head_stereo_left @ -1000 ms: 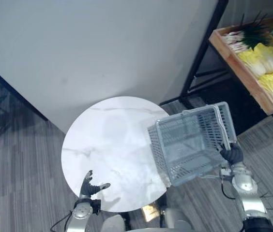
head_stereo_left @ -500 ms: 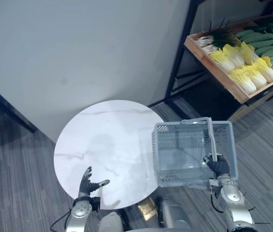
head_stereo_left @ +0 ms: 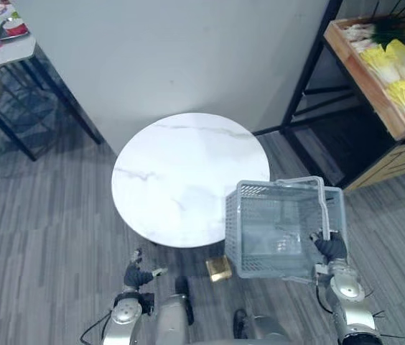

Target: Pick vegetable in the basket

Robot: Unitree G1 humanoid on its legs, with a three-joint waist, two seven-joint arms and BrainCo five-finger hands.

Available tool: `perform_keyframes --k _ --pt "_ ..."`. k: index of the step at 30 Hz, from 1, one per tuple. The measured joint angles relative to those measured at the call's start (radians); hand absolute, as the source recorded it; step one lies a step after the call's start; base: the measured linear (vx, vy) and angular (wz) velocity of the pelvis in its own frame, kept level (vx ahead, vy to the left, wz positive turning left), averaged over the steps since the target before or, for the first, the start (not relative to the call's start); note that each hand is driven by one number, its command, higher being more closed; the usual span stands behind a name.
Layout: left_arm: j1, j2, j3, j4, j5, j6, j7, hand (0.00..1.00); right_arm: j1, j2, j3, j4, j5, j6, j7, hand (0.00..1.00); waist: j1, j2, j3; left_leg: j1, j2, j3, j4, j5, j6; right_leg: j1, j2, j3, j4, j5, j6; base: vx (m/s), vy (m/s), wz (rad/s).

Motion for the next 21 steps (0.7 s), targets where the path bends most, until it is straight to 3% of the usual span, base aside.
perform_keyframes --k 3,4,5,7,12,16,18,19,20,21 --pt "0.008 -0.001 0.002 -0.005 0.000 -0.001 0.000 0.00 0.003 0.006 -0.018 0.000 0.000 0.000 -0.012 1.00 -0.003 0.022 -0.003 0.100 -0.008 -0.040 -0.119 -0.066 -0.025 -0.009 0.024 0.019 -0.050 0.049 0.025 -0.20 0.088 -0.22" --pt "0.008 -0.001 0.006 -0.003 0.000 -0.001 0.000 0.00 0.004 0.008 -0.039 0.000 0.000 0.000 -0.012 1.00 -0.008 0.040 -0.013 0.145 -0.005 -0.042 -0.236 -0.071 -0.031 -0.025 0.037 0.019 -0.070 0.071 0.035 -0.19 0.121 -0.07" --pt "0.001 0.002 0.019 -0.002 0.002 -0.001 0.000 0.00 0.003 0.014 -0.046 0.005 0.000 0.000 -0.012 1.00 -0.012 0.031 -0.009 0.162 -0.016 -0.041 -0.294 -0.064 -0.054 -0.035 0.031 0.028 -0.079 0.082 0.048 -0.22 0.148 -0.19" --pt "0.009 0.005 0.037 0.010 0.004 -0.001 0.002 0.00 0.022 0.015 -0.048 0.007 -0.001 0.000 -0.012 1.00 -0.014 0.014 -0.011 0.159 -0.043 -0.035 -0.323 -0.052 -0.047 -0.035 0.026 0.064 -0.141 0.146 0.069 -0.15 0.113 -0.35" --pt "0.015 0.004 0.048 0.023 0.010 -0.001 0.006 0.00 0.065 0.027 -0.052 0.007 -0.002 0.002 -0.012 1.00 -0.023 0.015 -0.011 0.167 -0.066 0.016 -0.286 -0.066 -0.028 -0.025 0.014 0.128 -0.184 0.196 0.090 -0.07 0.109 -0.40" --pt "0.022 -0.002 0.061 -0.052 0.034 -0.001 0.009 0.00 0.090 0.055 -0.049 -0.021 -0.003 0.003 -0.011 1.00 -0.020 0.012 -0.010 0.165 -0.045 0.103 -0.185 -0.128 -0.015 -0.040 0.043 0.219 -0.190 0.227 0.089 -0.06 0.070 -0.81" --pt "0.026 -0.016 0.066 -0.102 0.043 -0.002 0.022 0.00 0.106 0.069 -0.033 -0.082 -0.003 0.004 -0.011 1.00 -0.022 0.003 -0.005 0.166 -0.019 0.163 -0.118 -0.191 -0.010 -0.050 0.070 0.273 -0.203 0.235 0.078 -0.05 0.071 -1.23" --pt "0.025 -0.020 0.065 -0.112 0.043 -0.002 0.022 0.00 0.107 0.071 -0.031 -0.093 -0.003 0.004 -0.010 1.00 -0.022 0.001 -0.004 0.167 -0.010 0.190 -0.108 -0.198 -0.009 -0.055 0.067 0.254 -0.207 0.235 0.064 -0.06 0.078 -1.41" --pt "0.021 -0.028 0.066 -0.127 0.043 -0.002 0.023 0.00 0.099 0.074 -0.026 -0.110 -0.003 0.004 -0.011 1.00 -0.023 0.007 -0.008 0.175 0.010 0.254 -0.096 -0.213 -0.006 -0.070 0.053 0.179 -0.218 0.231 0.011 -0.05 0.074 -1.39" --pt "0.018 -0.031 0.065 -0.135 0.043 -0.002 0.024 0.00 0.088 0.074 -0.018 -0.112 -0.003 0.001 -0.011 1.00 -0.023 0.000 -0.009 0.182 0.026 0.304 -0.096 -0.214 0.003 -0.078 0.031 0.100 -0.222 0.226 -0.002 -0.01 0.086 -1.81"
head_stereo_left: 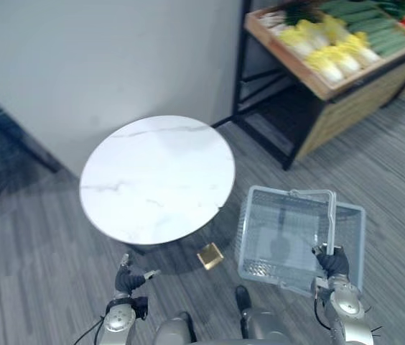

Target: Pick vegetable in the basket

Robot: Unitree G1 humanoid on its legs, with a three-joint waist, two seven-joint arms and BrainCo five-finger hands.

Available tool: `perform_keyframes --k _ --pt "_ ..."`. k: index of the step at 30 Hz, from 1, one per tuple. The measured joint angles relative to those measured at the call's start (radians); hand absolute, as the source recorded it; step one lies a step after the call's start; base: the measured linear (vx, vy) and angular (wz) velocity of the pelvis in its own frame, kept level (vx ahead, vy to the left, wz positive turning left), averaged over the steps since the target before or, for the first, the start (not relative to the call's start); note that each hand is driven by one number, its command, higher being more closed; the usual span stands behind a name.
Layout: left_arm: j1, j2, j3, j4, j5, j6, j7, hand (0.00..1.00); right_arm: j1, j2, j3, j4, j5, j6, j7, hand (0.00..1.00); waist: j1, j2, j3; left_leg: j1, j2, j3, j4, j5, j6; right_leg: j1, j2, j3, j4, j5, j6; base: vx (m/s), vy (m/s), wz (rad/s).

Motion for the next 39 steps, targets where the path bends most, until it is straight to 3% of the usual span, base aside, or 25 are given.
perform_keyframes --k 4,7,10,11,13,14,15,16,17,19,20,22,23,25,27,28,29,30,31,32,33,34,35,36,39 --pt "-0.010 0.000 0.000 0.003 0.000 0.001 0.003 0.00 -0.092 0.002 0.059 0.074 -0.003 -0.003 0.001 1.00 0.008 -0.034 -0.008 0.097 0.042 0.239 -0.007 -0.006 -0.009 -0.031 -0.116 -0.424 0.025 -0.005 -0.059 0.09 0.000 -1.81" --pt "-0.019 0.005 0.001 0.010 -0.001 0.001 0.003 0.00 -0.105 -0.005 0.069 0.110 -0.015 -0.003 0.004 1.00 0.005 -0.033 -0.008 0.169 0.025 0.232 -0.055 -0.005 -0.014 -0.040 -0.077 -0.369 0.010 0.083 -0.036 0.16 -0.119 -1.56" --pt "-0.049 0.006 0.000 0.054 -0.001 0.001 0.004 0.00 -0.100 -0.031 0.067 0.125 -0.019 0.000 0.006 1.00 -0.008 -0.001 -0.018 0.205 0.033 0.195 -0.100 -0.003 -0.018 -0.053 -0.019 -0.316 0.013 0.064 -0.033 0.20 -0.080 -1.01" --pt "-0.079 0.010 -0.001 0.077 -0.001 0.001 0.004 0.00 -0.084 -0.034 0.058 0.125 -0.019 0.004 0.008 1.00 -0.029 0.000 -0.018 0.205 0.066 0.171 -0.040 0.015 -0.040 -0.056 0.015 -0.297 0.033 0.036 -0.040 0.23 -0.076 -0.60" --pt "-0.086 0.010 -0.001 0.089 -0.001 0.001 0.003 0.00 -0.075 -0.031 0.056 0.125 -0.018 0.006 0.007 1.00 -0.030 0.000 -0.017 0.183 0.108 0.141 0.087 0.023 -0.027 -0.041 0.038 -0.273 0.055 0.013 -0.044 0.26 -0.103 -0.65" --pt "-0.079 0.013 0.000 0.097 -0.001 0.002 0.003 0.00 -0.070 -0.023 0.057 0.131 -0.017 0.008 0.003 1.00 -0.025 0.000 -0.014 0.136 0.162 0.092 0.278 0.077 0.083 0.000 0.068 -0.235 0.057 -0.010 -0.062 0.30 -0.110 -1.02" --pt "-0.060 0.013 0.002 0.095 -0.001 0.002 0.003 0.00 -0.058 -0.022 0.058 0.129 -0.017 0.007 0.000 1.00 -0.010 0.007 -0.009 0.071 0.198 0.006 0.476 0.184 0.224 0.053 0.089 -0.186 0.048 -0.028 -0.065 0.30 -0.050 -1.10" --pt "-0.049 0.012 0.000 0.094 -0.001 0.001 0.003 0.00 -0.055 -0.018 0.064 0.129 -0.016 0.006 -0.001 1.00 0.002 0.009 -0.004 0.040 0.191 -0.059 0.550 0.195 0.210 0.074 0.103 -0.162 0.051 -0.042 -0.080 0.29 0.044 -1.09" --pt "-0.037 0.011 0.001 0.093 -0.001 0.001 0.004 0.00 -0.059 -0.018 0.061 0.127 -0.012 0.006 -0.008 1.00 0.022 0.012 -0.001 -0.024 0.152 -0.156 0.635 0.133 0.152 0.089 0.117 -0.121 0.065 -0.064 -0.100 0.27 0.126 -1.12" --pt "-0.007 0.022 0.007 0.078 -0.004 0.002 0.015 0.00 -0.082 -0.005 0.067 0.117 0.003 0.006 -0.024 1.00 0.070 -0.004 0.023 -0.191 -0.004 -0.323 0.653 0.037 0.116 0.141 0.119 -0.027 0.075 -0.096 -0.114 0.30 0.109 -1.24" --pt "0.002 0.022 0.007 0.070 -0.008 0.002 0.019 0.00 -0.089 -0.005 0.074 0.117 0.003 0.006 -0.023 1.00 0.084 -0.007 0.029 -0.225 -0.036 -0.351 0.612 0.028 0.100 0.155 0.119 -0.004 0.068 -0.098 -0.112 0.27 0.102 -1.06" --pt "0.038 0.023 0.008 0.051 -0.019 0.002 0.023 0.00 -0.113 -0.021 0.101 0.117 0.003 0.005 -0.023 1.00 0.115 -0.001 0.037 -0.326 -0.128 -0.420 0.313 0.046 0.043 0.191 0.119 0.061 0.029 -0.109 -0.099 0.27 0.132 -0.86" --pt "0.044 0.023 0.010 0.040 -0.021 0.002 0.023 0.00 -0.122 -0.027 0.110 0.120 0.003 0.005 -0.024 1.00 0.125 0.000 0.038 -0.338 -0.140 -0.428 0.220 0.065 0.014 0.202 0.119 0.080 0.025 -0.114 -0.097 0.33 0.175 -0.85" --pt "0.069 0.021 0.029 0.003 -0.021 0.001 0.028 0.00 -0.164 -0.047 0.149 0.144 0.003 0.005 -0.022 1.00 0.147 0.023 0.036 -0.331 -0.136 -0.408 -0.092 0.131 -0.082 0.251 0.133 0.146 -0.024 -0.133 -0.073 0.40 0.215 -0.86" --pt "0.076 0.019 0.065 -0.005 -0.021 0.000 0.035 0.00 -0.181 -0.045 0.181 0.170 0.002 0.005 -0.019 1.00 0.167 0.015 0.020 -0.333 -0.133 -0.370 -0.065 0.218 -0.008 0.270 0.128 0.197 -0.003 -0.187 -0.059 0.48 0.293 -0.69" --pt "0.078 0.017 0.086 -0.006 -0.021 0.000 0.040 0.00 -0.179 -0.031 0.188 0.170 0.002 0.005 -0.016 1.00 0.173 -0.015 -0.003 -0.328 -0.161 -0.344 -0.061 0.232 0.027 0.260 0.098 0.214 0.048 -0.244 -0.024 0.55 0.319 -0.47" --pt "0.079 0.019 0.090 -0.006 -0.020 0.001 0.042 0.00 -0.173 -0.023 0.188 0.171 0.001 0.005 -0.012 1.00 0.174 -0.035 -0.012 -0.318 -0.185 -0.332 -0.068 0.229 0.036 0.245 0.081 0.214 0.105 -0.273 0.013 0.68 0.317 -0.19" --pt "0.077 0.015 0.088 -0.005 -0.020 0.001 0.043 0.00 -0.167 -0.018 0.189 0.180 -0.004 0.005 0.002 1.00 0.170 -0.052 -0.019 -0.283 -0.228 -0.321 -0.067 0.204 0.075 0.186 0.062 0.212 0.324 -0.338 0.139 0.55 0.225 0.02" --pt "0.079 0.013 0.085 -0.006 -0.019 0.001 0.042 0.00 -0.167 -0.015 0.189 0.190 -0.009 0.005 0.004 1.00 0.164 -0.051 -0.018 -0.261 -0.242 -0.323 -0.058 0.191 0.096 0.153 0.063 0.214 0.450 -0.345 0.228 0.64 0.244 0.14" --pt "0.080 0.016 0.084 -0.014 -0.020 0.002 0.042 0.00 -0.160 -0.003 0.190 0.195 -0.015 0.007 0.006 1.00 0.153 -0.048 -0.014 -0.211 -0.260 -0.326 -0.024 0.157 0.143 0.089 0.059 0.209 0.702 -0.308 0.321 0.52 0.199 0.18" --pt "0.078 0.024 0.084 -0.024 -0.020 0.003 0.045 0.00 -0.152 0.014 0.202 0.196 -0.021 0.013 0.009 1.00 0.147 -0.056 -0.009 -0.144 -0.280 -0.328 -0.011 0.120 0.172 0.044 0.021 0.147 0.883 -0.289 0.310 0.52 0.197 0.16" --pt "0.078 0.023 0.085 -0.031 -0.020 0.003 0.048 0.00 -0.152 0.019 0.214 0.196 -0.026 0.015 0.010 1.00 0.141 -0.058 -0.008 -0.110 -0.284 -0.328 -0.014 0.102 0.177 0.026 -0.011 0.100 0.936 -0.291 0.288 0.51 0.185 0.07" --pt "0.080 0.024 0.084 -0.042 -0.020 0.003 0.060 0.00 -0.153 0.028 0.232 0.195 -0.038 0.015 0.016 1.00 0.136 -0.055 -0.007 -0.047 -0.286 -0.330 -0.028 0.073 0.190 -0.009 -0.070 0.001 0.954 -0.303 0.196 0.49 0.164 -0.05" --pt "0.071 0.023 0.085 -0.056 -0.020 0.003 0.068 0.00 -0.162 0.035 0.249 0.193 -0.042 0.015 0.020 1.00 0.136 -0.055 -0.006 0.003 -0.284 -0.339 -0.045 0.047 0.205 -0.051 -0.098 -0.066 0.915 -0.323 0.131 0.49 0.152 -0.05" --pt "0.048 0.021 0.083 -0.071 -0.023 0.002 0.070 0.00 -0.166 0.045 0.247 0.179 -0.044 0.013 0.022 1.00 0.118 -0.049 -0.001 0.087 -0.275 -0.400 -0.064 -0.002 0.209 -0.123 -0.077 -0.098 0.643 -0.328 0.117 0.52 0.063 0.52"
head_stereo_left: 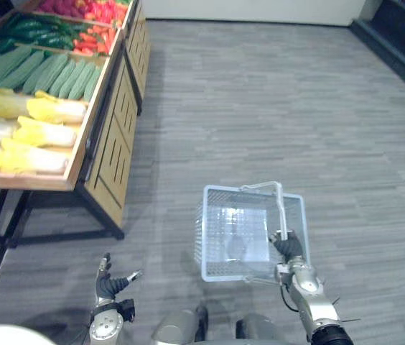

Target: Pick vegetable in the basket

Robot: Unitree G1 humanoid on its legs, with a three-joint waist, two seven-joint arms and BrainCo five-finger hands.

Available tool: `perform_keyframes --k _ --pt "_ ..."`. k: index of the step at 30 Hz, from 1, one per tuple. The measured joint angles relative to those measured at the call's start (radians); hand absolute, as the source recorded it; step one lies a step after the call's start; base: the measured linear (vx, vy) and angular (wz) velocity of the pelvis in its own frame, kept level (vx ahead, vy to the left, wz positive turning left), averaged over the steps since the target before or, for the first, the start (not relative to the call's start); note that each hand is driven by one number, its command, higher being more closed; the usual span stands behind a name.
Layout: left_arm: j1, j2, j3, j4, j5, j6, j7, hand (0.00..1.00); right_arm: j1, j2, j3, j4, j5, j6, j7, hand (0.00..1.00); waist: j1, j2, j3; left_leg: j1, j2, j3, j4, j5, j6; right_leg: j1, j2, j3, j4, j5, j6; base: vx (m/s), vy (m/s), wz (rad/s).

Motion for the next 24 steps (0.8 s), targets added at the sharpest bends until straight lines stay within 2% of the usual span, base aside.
perform_keyframes --k 1,3,4,5,6,7,8,9,10,11,12,13,14,15,16,18,20,21,22,23,24 --pt "-0.023 0.002 0.000 0.006 0.000 0.000 0.001 0.00 0.000 -0.002 -0.014 -0.001 0.003 0.000 -0.001 1.00 -0.023 -0.003 0.001 0.025 0.001 -0.055 -0.003 -0.021 -0.010 -0.022 0.024 0.038 -0.239 0.063 0.015 0.54 0.003 1.09" --pt "-0.044 0.002 -0.001 0.026 0.001 0.000 0.003 0.00 0.002 -0.004 -0.038 -0.001 0.005 0.002 -0.004 1.00 -0.038 -0.020 -0.006 0.056 -0.013 -0.124 -0.002 -0.039 -0.038 -0.036 0.035 0.116 -0.442 0.163 0.035 0.61 -0.064 1.14" --pt "-0.045 0.003 -0.007 0.038 0.001 0.000 0.006 0.00 0.010 -0.011 -0.046 -0.001 0.005 0.003 -0.004 1.00 -0.042 -0.028 -0.012 0.094 -0.021 -0.183 0.006 -0.059 -0.071 -0.032 0.039 0.160 -0.530 0.242 0.045 0.65 -0.132 1.07" --pt "-0.045 0.003 -0.008 0.037 0.002 0.000 0.007 0.00 0.017 -0.015 -0.046 -0.001 0.004 0.003 -0.004 1.00 -0.043 -0.029 -0.012 0.114 -0.022 -0.210 0.015 -0.071 -0.090 -0.032 0.039 0.159 -0.542 0.275 0.032 0.69 -0.219 1.21" --pt "-0.031 0.003 -0.010 0.037 0.002 0.000 0.011 0.00 0.037 -0.015 -0.048 -0.001 0.004 0.003 -0.004 1.00 -0.046 -0.034 -0.023 0.145 -0.025 -0.265 0.050 -0.098 -0.125 -0.029 0.041 0.140 -0.533 0.340 -0.003 0.72 -0.297 1.16" --pt "-0.014 0.004 -0.010 0.034 0.003 -0.002 0.014 0.00 0.056 -0.010 -0.047 -0.001 0.005 0.004 -0.004 1.00 -0.053 -0.048 -0.046 0.151 -0.033 -0.301 0.093 -0.115 -0.139 -0.027 0.039 0.109 -0.517 0.426 -0.054 0.85 -0.364 1.20" --pt "-0.007 -0.023 0.000 0.054 0.002 0.005 0.017 0.00 0.054 -0.017 -0.049 0.007 0.005 0.014 -0.004 1.00 -0.045 0.005 -0.063 0.128 0.001 -0.318 0.208 -0.134 -0.152 -0.028 0.078 0.057 -0.446 0.414 -0.085 0.70 -0.288 0.80" --pt "-0.002 -0.033 0.004 0.053 0.002 0.005 0.017 0.00 0.052 -0.022 -0.051 0.003 0.005 0.015 -0.005 1.00 -0.045 0.029 -0.069 0.090 0.022 -0.318 0.295 -0.117 -0.171 -0.015 0.098 0.035 -0.442 0.393 -0.120 0.66 -0.253 0.54" --pt "0.006 -0.058 0.006 0.035 0.002 0.003 0.019 0.00 0.049 -0.029 -0.043 -0.030 0.006 0.020 -0.005 1.00 -0.039 0.059 -0.066 0.001 0.054 -0.267 0.498 -0.022 -0.201 0.038 0.133 0.011 -0.473 0.345 -0.130 0.63 -0.210 0.25" --pt "0.004 -0.073 0.013 0.035 0.003 0.002 0.021 0.00 0.044 -0.033 -0.039 -0.044 0.006 0.022 -0.007 1.00 -0.029 0.080 -0.064 -0.095 0.133 -0.175 0.689 0.058 -0.197 0.105 0.170 0.004 -0.531 0.336 -0.148 0.73 -0.258 0.19" --pt "0.001 -0.074 0.003 0.034 0.003 0.002 0.020 0.00 0.043 -0.031 -0.040 -0.053 0.008 0.022 -0.013 1.00 -0.022 0.078 -0.062 -0.152 0.182 -0.099 0.762 0.034 -0.165 0.160 0.182 0.000 -0.577 0.332 -0.158 0.59 -0.195 0.08" --pt "-0.008 -0.077 -0.003 0.034 0.003 0.002 0.019 0.00 0.044 -0.032 -0.045 -0.064 0.009 0.021 -0.021 1.00 -0.012 0.071 -0.058 -0.185 0.198 -0.058 0.782 0.005 -0.161 0.195 0.182 -0.002 -0.602 0.327 -0.166 0.55 -0.186 0.13" --pt "-0.025 -0.082 -0.007 0.030 0.004 0.002 0.019 0.00 0.030 -0.026 -0.061 -0.068 0.016 0.018 -0.026 1.00 -0.008 0.053 -0.049 -0.224 0.194 0.000 0.746 -0.039 -0.155 0.257 0.164 0.004 -0.639 0.322 -0.174 0.50 -0.130 0.12" --pt "-0.034 -0.079 -0.007 0.013 0.006 0.002 0.020 0.00 0.019 -0.028 -0.083 -0.066 0.019 0.011 -0.026 1.00 -0.007 0.037 -0.048 -0.255 0.170 0.043 0.628 -0.060 -0.143 0.298 0.135 0.006 -0.670 0.320 -0.176 0.47 -0.099 0.10" --pt "-0.036 -0.078 -0.007 0.000 0.010 0.002 0.021 0.00 0.016 -0.028 -0.090 -0.066 0.021 0.002 -0.026 1.00 -0.006 0.034 -0.046 -0.273 0.163 0.062 0.566 -0.063 -0.139 0.313 0.122 0.004 -0.682 0.318 -0.176 0.41 -0.047 0.19" --pt "-0.041 -0.079 0.004 -0.069 0.029 -0.003 0.029 0.00 0.012 -0.042 -0.121 -0.070 0.027 -0.016 -0.026 1.00 -0.008 0.042 -0.038 -0.358 0.167 0.125 0.394 -0.055 -0.149 0.387 0.100 -0.030 -0.742 0.274 -0.166 0.36 0.007 0.40" --pt "-0.045 -0.081 0.006 -0.121 0.069 -0.002 0.052 0.00 0.015 -0.055 -0.159 -0.066 0.027 -0.016 -0.037 1.00 -0.006 0.073 -0.041 -0.397 0.168 0.151 0.180 0.014 -0.189 0.444 0.098 -0.074 -0.777 0.235 -0.146 0.35 0.106 0.64" --pt "-0.041 -0.084 0.020 -0.154 0.099 -0.001 0.070 0.00 0.015 -0.069 -0.174 -0.059 0.026 -0.015 -0.048 1.00 0.005 0.084 -0.040 -0.401 0.168 0.201 0.063 0.102 -0.166 0.465 0.093 -0.090 -0.782 0.207 -0.124 0.45 0.183 0.44" --pt "-0.038 -0.090 0.052 -0.192 0.118 0.001 0.092 0.00 0.019 -0.076 -0.178 -0.045 0.025 -0.014 -0.053 1.00 0.026 0.080 -0.042 -0.386 0.172 0.253 0.046 0.167 -0.124 0.488 0.081 -0.095 -0.778 0.177 -0.103 0.43 0.170 0.32" --pt "-0.039 -0.091 0.070 -0.214 0.126 0.002 0.105 0.00 0.020 -0.076 -0.178 -0.041 0.024 -0.014 -0.056 1.00 0.027 0.076 -0.045 -0.379 0.163 0.273 0.045 0.186 -0.094 0.502 0.068 -0.101 -0.769 0.159 -0.086 0.50 0.186 0.48" --pt "-0.040 -0.093 0.104 -0.256 0.161 0.004 0.124 0.00 0.021 -0.072 -0.177 -0.029 0.014 -0.014 -0.064 1.00 0.024 0.058 -0.052 -0.370 0.134 0.283 0.046 0.192 -0.041 0.510 0.037 -0.130 -0.731 0.127 -0.046 0.56 0.182 0.62"
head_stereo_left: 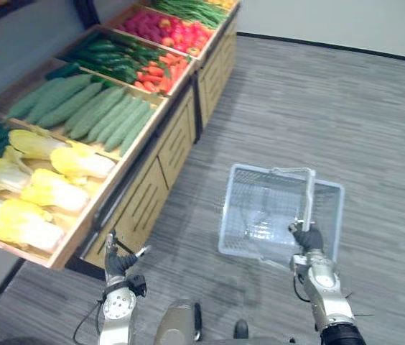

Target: Pick vegetable in the basket

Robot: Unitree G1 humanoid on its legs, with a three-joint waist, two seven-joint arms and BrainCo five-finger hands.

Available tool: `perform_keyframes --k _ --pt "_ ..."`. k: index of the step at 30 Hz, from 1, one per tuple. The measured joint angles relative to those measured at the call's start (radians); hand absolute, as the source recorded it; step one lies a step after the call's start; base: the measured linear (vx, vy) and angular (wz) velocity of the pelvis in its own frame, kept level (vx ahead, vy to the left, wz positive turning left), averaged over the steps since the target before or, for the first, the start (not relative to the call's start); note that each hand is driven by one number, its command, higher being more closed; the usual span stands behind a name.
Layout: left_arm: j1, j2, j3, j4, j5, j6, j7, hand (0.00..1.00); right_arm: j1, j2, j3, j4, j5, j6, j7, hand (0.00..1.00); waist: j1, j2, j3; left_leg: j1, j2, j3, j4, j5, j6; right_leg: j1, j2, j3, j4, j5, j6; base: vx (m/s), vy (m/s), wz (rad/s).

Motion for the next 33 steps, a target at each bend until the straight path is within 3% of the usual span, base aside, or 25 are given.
perform_keyframes --k 1,3,4,5,8,10,14,15,17,18,19,20,21,23,24,28,33 --pt "-0.001 -0.004 0.013 -0.014 0.033 0.004 0.021 0.00 0.001 -0.002 -0.006 0.017 -0.010 0.004 0.000 1.00 0.007 -0.006 0.001 0.019 -0.021 -0.005 0.003 -0.013 0.039 -0.022 -0.025 0.005 0.092 -0.023 0.029 0.54 0.180 0.55" --pt "0.001 -0.002 0.017 -0.031 0.082 0.023 0.038 0.00 0.005 0.000 -0.009 0.035 -0.020 0.006 0.001 1.00 0.017 -0.005 0.001 0.066 -0.044 -0.021 -0.006 -0.038 0.052 -0.089 -0.053 0.012 0.319 -0.044 0.068 0.50 0.199 0.41" --pt "-0.005 -0.002 0.016 -0.040 0.118 0.042 0.052 0.00 0.019 0.003 -0.009 0.043 -0.032 0.009 0.003 1.00 0.010 -0.010 0.000 0.114 -0.076 -0.062 -0.029 -0.046 0.059 -0.155 -0.093 0.015 0.553 -0.028 0.122 0.60 0.211 0.95" --pt "-0.003 -0.005 0.012 -0.067 0.157 0.061 0.069 0.00 0.040 0.008 -0.010 0.042 -0.047 0.009 0.004 1.00 -0.009 -0.011 0.001 0.186 -0.107 -0.124 -0.061 -0.070 0.065 -0.206 -0.101 0.037 0.742 -0.031 0.120 0.50 0.140 1.06" --pt "-0.005 -0.001 -0.004 -0.124 0.226 0.078 0.104 0.00 0.092 0.038 -0.016 0.022 -0.059 0.006 0.021 1.00 -0.034 -0.011 0.000 0.304 -0.126 -0.238 -0.082 -0.105 0.063 -0.288 -0.088 0.070 0.905 -0.067 0.074 0.50 0.060 1.18" --pt "-0.007 0.003 -0.022 -0.153 0.262 0.083 0.122 0.00 0.132 0.060 -0.017 -0.027 -0.059 0.005 0.023 1.00 -0.040 -0.014 -0.002 0.346 -0.127 -0.308 -0.088 -0.119 0.050 -0.366 -0.063 0.097 0.864 -0.090 0.046 0.41 -0.011 1.26" --pt "-0.024 0.006 -0.081 -0.162 0.265 0.083 0.134 0.00 0.202 0.085 -0.027 -0.119 -0.044 0.004 0.029 1.00 -0.063 -0.020 -0.006 0.413 -0.117 -0.470 -0.054 -0.169 -0.013 -0.444 0.012 0.263 0.559 -0.097 0.053 0.42 -0.137 1.48" --pt "-0.029 0.008 -0.099 -0.162 0.264 0.083 0.135 0.00 0.225 0.083 -0.042 -0.126 -0.046 0.006 0.032 1.00 -0.062 -0.031 -0.011 0.417 -0.115 -0.499 -0.024 -0.206 -0.040 -0.461 0.033 0.341 0.487 -0.076 0.059 0.40 -0.233 1.57" --pt "-0.029 0.010 -0.113 -0.163 0.262 0.082 0.135 0.00 0.269 0.084 -0.046 -0.123 -0.045 0.007 0.027 1.00 -0.061 -0.074 -0.025 0.408 -0.132 -0.555 0.039 -0.278 -0.073 -0.466 0.026 0.405 0.391 0.052 0.049 0.40 -0.305 1.47" --pt "-0.031 0.010 -0.112 -0.151 0.262 0.083 0.135 0.00 0.295 0.083 -0.071 -0.128 -0.043 0.006 0.015 1.00 -0.059 -0.085 -0.026 0.409 -0.133 -0.594 0.080 -0.330 -0.091 -0.470 0.011 0.386 0.419 0.066 0.082 0.35 -0.359 1.14" --pt "-0.025 -0.013 -0.122 -0.148 0.257 0.085 0.134 0.00 0.315 0.059 -0.118 -0.133 -0.044 0.006 0.014 1.00 -0.063 -0.055 -0.035 0.386 -0.093 -0.619 0.109 -0.343 -0.111 -0.466 0.029 0.333 0.425 0.051 0.059 0.33 -0.355 0.97" --pt "-0.028 -0.018 -0.132 -0.148 0.255 0.085 0.134 0.00 0.326 0.045 -0.118 -0.139 -0.043 0.006 0.016 1.00 -0.064 -0.048 -0.036 0.374 -0.080 -0.626 0.112 -0.340 -0.116 -0.467 0.033 0.310 0.421 0.049 0.052 0.30 -0.369 1.01" --pt "-0.060 -0.027 -0.171 -0.142 0.254 0.084 0.131 0.00 0.349 0.017 -0.120 -0.151 -0.018 0.006 0.018 1.00 -0.065 -0.036 -0.036 0.345 -0.048 -0.642 0.099 -0.320 -0.151 -0.467 0.033 0.249 0.404 0.053 0.029 0.18 -0.247 0.83" --pt "-0.098 -0.037 -0.189 -0.133 0.253 0.084 0.130 0.00 0.362 0.020 -0.140 -0.159 -0.004 0.006 0.017 1.00 -0.070 -0.036 -0.036 0.336 -0.018 -0.629 0.070 -0.295 -0.185 -0.460 0.027 0.195 0.395 0.057 0.011 0.11 -0.253 0.98" --pt "-0.121 -0.040 -0.191 -0.127 0.251 0.084 0.129 0.00 0.373 0.024 -0.148 -0.160 -0.002 0.006 0.018 1.00 -0.090 -0.035 -0.036 0.330 0.002 -0.598 0.050 -0.272 -0.187 -0.439 0.019 0.153 0.382 0.057 0.003 0.05 -0.277 1.06" --pt "-0.166 -0.007 -0.194 -0.113 0.239 0.083 0.124 0.00 0.379 0.040 -0.173 -0.159 0.015 0.004 0.020 1.00 -0.096 -0.032 -0.037 0.324 0.038 -0.377 -0.020 -0.208 -0.161 -0.420 -0.009 0.103 0.335 0.071 -0.012 -0.08 -0.140 0.55" --pt "-0.206 0.106 -0.195 0.026 0.232 0.082 0.105 0.00 0.313 0.078 -0.157 -0.095 0.033 0.003 0.032 1.00 -0.111 -0.030 -0.042 0.293 0.067 -0.311 -0.093 -0.193 -0.165 -0.419 0.014 0.097 0.200 0.156 -0.008 -0.21 -0.064 0.03"
